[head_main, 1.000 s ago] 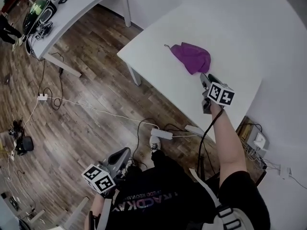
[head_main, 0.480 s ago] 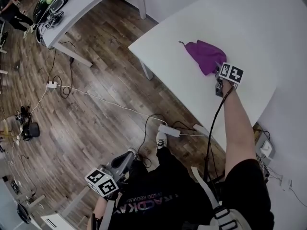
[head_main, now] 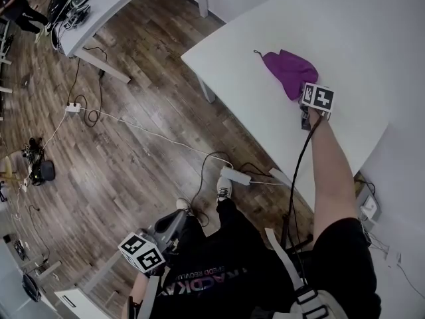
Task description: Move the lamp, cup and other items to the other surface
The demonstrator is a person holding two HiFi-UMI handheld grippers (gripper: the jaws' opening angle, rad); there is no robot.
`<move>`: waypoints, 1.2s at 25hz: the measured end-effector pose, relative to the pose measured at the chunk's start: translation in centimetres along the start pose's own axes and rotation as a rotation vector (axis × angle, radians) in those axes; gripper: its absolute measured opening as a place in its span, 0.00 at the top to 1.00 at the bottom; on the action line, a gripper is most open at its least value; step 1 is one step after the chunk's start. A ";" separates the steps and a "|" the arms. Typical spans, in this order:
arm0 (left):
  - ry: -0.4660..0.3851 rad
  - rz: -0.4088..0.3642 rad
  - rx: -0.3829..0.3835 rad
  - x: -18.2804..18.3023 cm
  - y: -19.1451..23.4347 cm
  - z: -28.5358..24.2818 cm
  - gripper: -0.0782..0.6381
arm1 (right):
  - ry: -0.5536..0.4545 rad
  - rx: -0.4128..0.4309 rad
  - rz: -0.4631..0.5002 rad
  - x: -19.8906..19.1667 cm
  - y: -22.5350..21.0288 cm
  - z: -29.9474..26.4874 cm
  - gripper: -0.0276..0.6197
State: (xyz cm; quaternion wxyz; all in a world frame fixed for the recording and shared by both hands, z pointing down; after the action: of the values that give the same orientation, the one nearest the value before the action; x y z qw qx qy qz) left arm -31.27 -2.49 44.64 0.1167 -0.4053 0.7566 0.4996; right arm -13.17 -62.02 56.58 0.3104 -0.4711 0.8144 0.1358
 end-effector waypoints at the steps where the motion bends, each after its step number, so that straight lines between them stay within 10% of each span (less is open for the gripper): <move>1: 0.000 -0.001 -0.002 0.0 0.0 0.0 0.89 | 0.005 0.003 0.008 0.0 0.3 0.0 0.82; 30: 0.005 -0.072 -0.092 1.4 -0.1 -0.2 0.89 | -0.373 0.213 0.032 -2.0 5.3 13.0 0.87</move>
State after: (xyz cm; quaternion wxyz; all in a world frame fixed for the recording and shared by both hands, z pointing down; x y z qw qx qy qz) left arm -32.05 -3.41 43.81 0.1138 -0.4383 0.7182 0.5283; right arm -12.08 -51.22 47.50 0.5019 -0.3894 0.7598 0.1386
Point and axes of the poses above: the fingertips, and each gripper's own axes: z backward along the fingers, y to its left, x out of its top, the point moved 10 cm from there along z, backward along the fingers, and after that the axes turned 5 degrees about -z, right-handed, at the moved point
